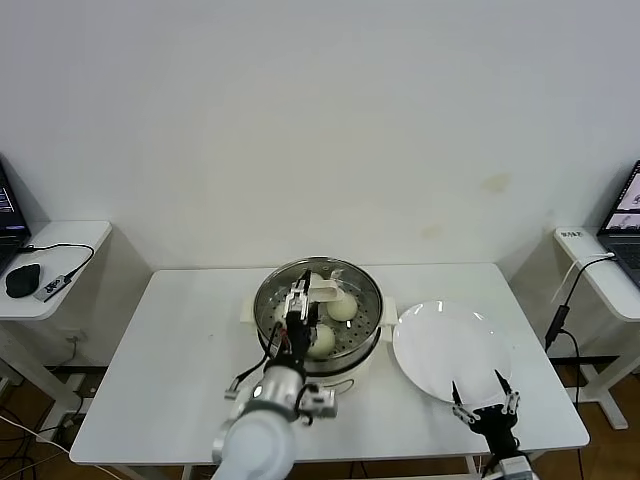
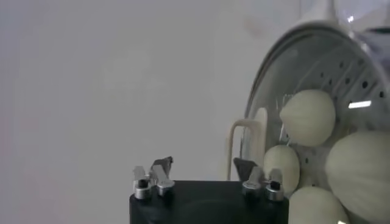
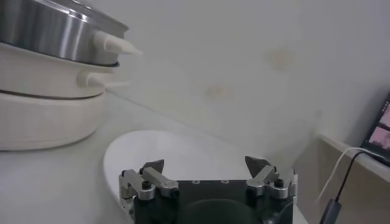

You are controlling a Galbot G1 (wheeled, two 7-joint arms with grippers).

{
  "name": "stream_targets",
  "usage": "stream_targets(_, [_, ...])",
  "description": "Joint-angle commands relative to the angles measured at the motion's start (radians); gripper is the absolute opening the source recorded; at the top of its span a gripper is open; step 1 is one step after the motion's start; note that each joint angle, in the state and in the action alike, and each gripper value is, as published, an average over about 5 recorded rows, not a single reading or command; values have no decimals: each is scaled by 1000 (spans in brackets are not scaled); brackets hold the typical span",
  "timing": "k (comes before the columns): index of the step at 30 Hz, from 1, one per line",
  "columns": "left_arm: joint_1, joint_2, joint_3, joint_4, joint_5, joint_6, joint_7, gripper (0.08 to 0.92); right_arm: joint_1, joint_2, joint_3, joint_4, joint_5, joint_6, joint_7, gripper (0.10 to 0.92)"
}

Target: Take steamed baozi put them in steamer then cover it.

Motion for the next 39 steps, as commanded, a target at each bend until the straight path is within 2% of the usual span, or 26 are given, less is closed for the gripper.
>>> stream_targets(1, [432,82,-290,-278,-644,-163,-269,808,-3,-7,-4,2,15,-1,-2,823])
stream_targets(5, [494,82,-488,-169,-1201,-407,-403,822,-6,-3,-12,-1,14,1,-3,823])
stream_targets(7, [514,68,-534,-127,-1365,-450,-451,822,-9,-1,-16,1,12,3,-4,823])
stream_targets(11, [561,38,-548,-94,-1542,-441,-507,823,-27,-9,-26,10,22,4,-8,823])
stream_targets(16, [606,8,-531,-68,-1610,-510,-565,823,-78,-30,-37,37,83,-8,-23,823])
stream_targets(23, [621,-13,-548,18,-1644,-583,-555,823,-135,-58,-74,91,162,-17,-40,823])
stream_targets(39, [662,-67,-519,27,-1606,-531,-508,823,-173,-72,-134,195,251,-99,-58,823])
